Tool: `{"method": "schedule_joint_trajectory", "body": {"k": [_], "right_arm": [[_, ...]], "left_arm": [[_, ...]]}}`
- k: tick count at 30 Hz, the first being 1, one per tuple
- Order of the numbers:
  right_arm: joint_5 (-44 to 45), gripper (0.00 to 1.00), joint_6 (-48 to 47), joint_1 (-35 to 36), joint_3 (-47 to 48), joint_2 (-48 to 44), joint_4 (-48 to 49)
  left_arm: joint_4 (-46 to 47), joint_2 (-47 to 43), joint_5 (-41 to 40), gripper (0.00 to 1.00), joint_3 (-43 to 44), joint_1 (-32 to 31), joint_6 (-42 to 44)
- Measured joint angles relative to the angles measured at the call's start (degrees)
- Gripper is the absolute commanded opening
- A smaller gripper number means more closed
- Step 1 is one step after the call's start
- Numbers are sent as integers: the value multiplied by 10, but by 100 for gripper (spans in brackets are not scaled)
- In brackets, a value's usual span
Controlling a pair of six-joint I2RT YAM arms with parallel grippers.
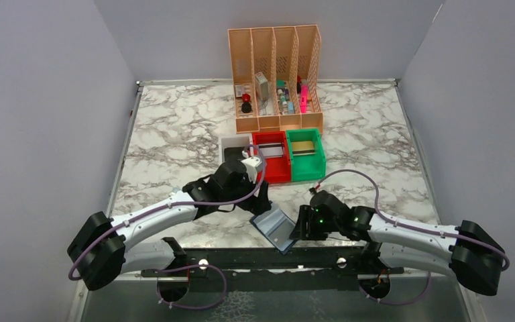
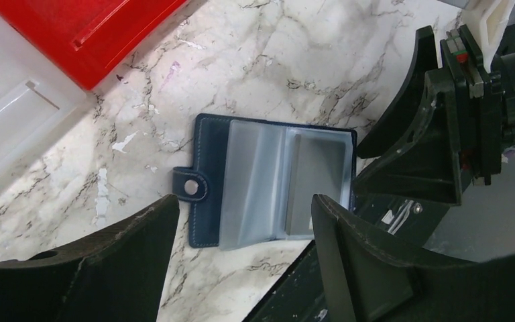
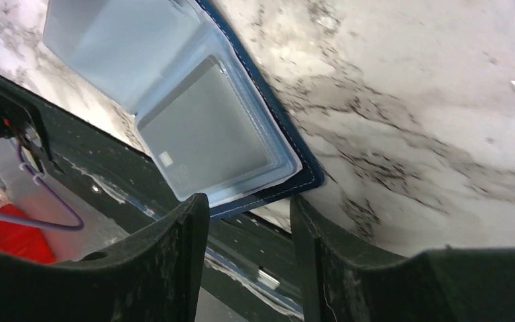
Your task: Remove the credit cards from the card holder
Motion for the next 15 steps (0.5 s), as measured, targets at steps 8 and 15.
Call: {"method": "schedule_joint_trajectory", "body": {"k": [8, 15], "right_arm": [[22, 50, -2, 1, 47, 106, 61], [73, 49, -44, -1, 123, 205, 73]], "left_arm": [[26, 46, -5, 66, 0, -14, -1], [35, 39, -28, 63, -2, -14, -3]]}}
